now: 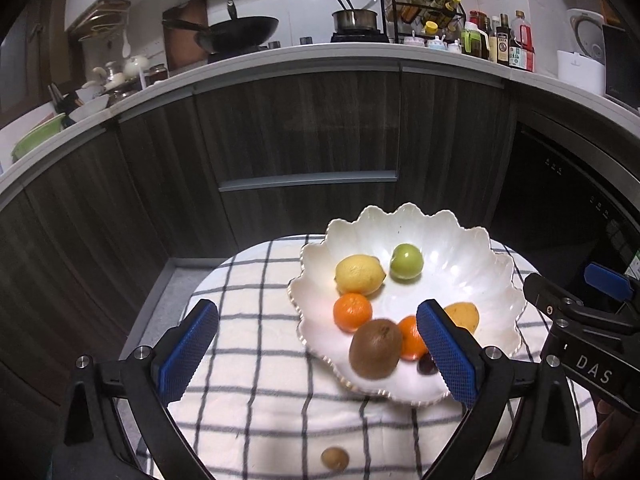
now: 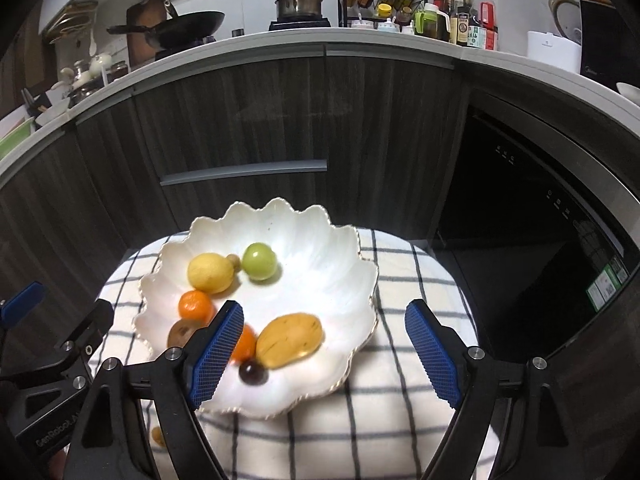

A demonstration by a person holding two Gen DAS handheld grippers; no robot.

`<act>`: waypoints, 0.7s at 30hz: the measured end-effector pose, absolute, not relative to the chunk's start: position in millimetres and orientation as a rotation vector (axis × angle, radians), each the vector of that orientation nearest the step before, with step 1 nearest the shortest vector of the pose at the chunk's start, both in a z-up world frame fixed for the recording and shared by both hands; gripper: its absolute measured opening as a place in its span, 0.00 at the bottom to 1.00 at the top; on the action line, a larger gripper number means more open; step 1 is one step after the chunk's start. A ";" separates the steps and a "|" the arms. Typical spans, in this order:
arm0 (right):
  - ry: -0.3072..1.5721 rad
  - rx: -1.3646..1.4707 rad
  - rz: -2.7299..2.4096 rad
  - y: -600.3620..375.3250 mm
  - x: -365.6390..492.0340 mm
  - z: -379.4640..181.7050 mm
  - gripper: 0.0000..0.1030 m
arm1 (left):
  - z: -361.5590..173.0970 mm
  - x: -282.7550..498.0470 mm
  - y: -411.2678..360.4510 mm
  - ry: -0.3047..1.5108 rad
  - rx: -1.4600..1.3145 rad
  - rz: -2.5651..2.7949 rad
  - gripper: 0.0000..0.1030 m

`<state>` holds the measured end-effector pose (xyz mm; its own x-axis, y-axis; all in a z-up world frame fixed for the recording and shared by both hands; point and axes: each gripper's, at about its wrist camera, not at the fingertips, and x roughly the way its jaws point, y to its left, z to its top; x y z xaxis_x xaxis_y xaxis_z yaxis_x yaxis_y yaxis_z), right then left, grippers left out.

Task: Organize fruits
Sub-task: 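Withdraw both tools from the bowl toward the last fruits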

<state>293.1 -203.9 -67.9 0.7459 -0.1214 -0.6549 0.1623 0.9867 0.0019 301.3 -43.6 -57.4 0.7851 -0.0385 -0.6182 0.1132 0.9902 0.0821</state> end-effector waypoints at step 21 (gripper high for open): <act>0.782 0.018 -0.117 -167.3 232.4 -115.7 0.79 | -106.0 236.0 -5.5 0.727 0.104 -0.044 0.98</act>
<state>232.4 -167.3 -115.7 0.7030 -0.0984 -0.7043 0.1115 0.9934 -0.0275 236.0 -5.5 -106.0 0.7466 -0.0041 -0.6652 0.0765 0.9939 0.0798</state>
